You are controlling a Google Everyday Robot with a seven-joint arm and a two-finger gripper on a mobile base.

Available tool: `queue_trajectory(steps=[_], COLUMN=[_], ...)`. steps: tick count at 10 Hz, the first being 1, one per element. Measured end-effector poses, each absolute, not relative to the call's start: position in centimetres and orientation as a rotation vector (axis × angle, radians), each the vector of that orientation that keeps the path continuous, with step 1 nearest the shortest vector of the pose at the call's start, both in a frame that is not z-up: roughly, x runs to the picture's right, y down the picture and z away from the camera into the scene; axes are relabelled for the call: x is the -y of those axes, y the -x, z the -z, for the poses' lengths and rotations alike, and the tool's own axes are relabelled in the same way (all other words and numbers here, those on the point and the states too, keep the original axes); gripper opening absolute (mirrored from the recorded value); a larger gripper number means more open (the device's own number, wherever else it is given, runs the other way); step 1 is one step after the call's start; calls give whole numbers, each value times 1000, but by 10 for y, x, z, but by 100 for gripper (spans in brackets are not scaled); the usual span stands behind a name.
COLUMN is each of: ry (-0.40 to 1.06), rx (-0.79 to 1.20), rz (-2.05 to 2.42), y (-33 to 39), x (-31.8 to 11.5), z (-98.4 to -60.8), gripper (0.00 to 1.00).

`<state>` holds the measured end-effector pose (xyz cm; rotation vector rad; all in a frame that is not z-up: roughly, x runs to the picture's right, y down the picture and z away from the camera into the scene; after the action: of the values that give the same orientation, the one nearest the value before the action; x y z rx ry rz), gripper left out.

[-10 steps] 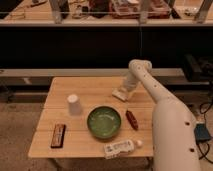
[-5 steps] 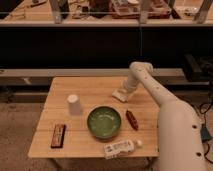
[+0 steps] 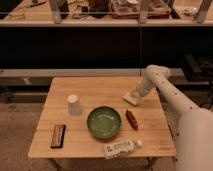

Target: Wipe the white sponge on the table

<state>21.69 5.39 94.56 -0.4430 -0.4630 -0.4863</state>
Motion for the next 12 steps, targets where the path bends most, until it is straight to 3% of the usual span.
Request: queue_trajectory(steps=[6, 12], ry=[415, 394], rx=[370, 302], rz=[363, 304], y=[-286, -287], x=[-50, 9], z=[-940, -985], gripper=[0, 0])
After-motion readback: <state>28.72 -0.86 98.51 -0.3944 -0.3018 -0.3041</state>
